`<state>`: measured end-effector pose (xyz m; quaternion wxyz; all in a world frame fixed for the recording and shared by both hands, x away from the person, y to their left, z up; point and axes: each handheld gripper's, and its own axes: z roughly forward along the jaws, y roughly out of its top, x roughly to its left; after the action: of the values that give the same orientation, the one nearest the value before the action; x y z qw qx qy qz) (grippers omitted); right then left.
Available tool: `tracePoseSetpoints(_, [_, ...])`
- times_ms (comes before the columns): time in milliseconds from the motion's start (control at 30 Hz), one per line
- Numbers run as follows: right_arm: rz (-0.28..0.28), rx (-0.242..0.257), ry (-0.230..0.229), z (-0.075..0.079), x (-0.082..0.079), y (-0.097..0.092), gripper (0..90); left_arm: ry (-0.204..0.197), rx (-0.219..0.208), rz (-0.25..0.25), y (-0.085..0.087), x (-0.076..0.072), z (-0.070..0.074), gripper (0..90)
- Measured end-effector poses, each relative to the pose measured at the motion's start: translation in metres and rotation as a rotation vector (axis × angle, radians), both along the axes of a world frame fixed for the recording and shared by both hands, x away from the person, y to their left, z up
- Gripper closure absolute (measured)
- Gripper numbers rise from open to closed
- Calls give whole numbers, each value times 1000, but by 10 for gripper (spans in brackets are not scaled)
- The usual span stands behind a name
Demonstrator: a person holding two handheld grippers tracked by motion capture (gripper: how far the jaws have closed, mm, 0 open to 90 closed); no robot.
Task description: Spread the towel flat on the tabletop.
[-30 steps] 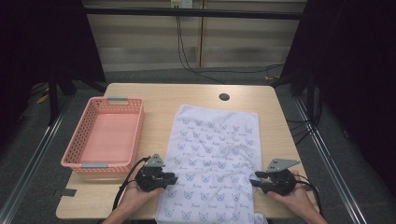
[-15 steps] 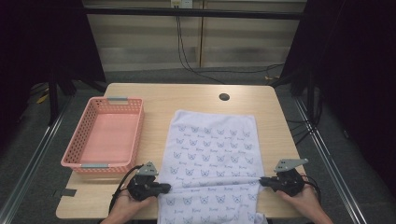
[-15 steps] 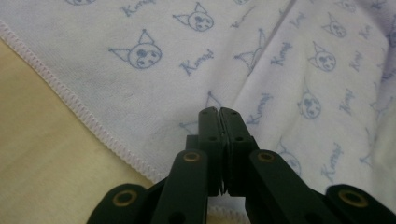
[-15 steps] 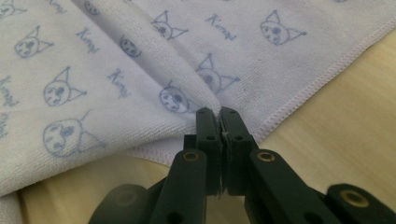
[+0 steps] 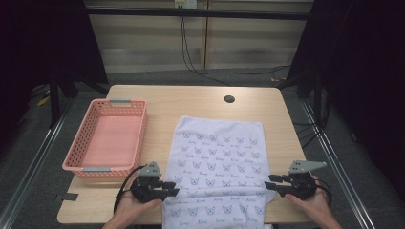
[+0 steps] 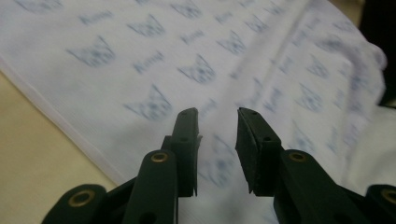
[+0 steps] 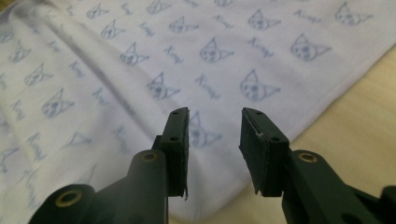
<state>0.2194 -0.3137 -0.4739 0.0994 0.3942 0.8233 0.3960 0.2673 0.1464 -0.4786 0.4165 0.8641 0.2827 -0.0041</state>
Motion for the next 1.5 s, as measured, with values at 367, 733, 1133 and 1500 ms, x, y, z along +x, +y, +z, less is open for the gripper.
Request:
tracePoseSetpoints(367, [-2, -12, 31, -14, 67, 27, 503, -25, 60, 76, -28, 59, -21, 599])
tracePoseSetpoints(733, [77, -53, 62, -25, 46, 35, 877, -58, 115, 8, -16, 14, -18, 875])
tracePoseSetpoints(1133, [190, -98, 163, -14, -21, 36, 887, 109, 89, -166, -5, -48, -13, 871])
tracePoseSetpoints(1500, [-17, -36, -32, 3, 33, 7, 637, 9, 13, -5, -18, 8, -3, 666])
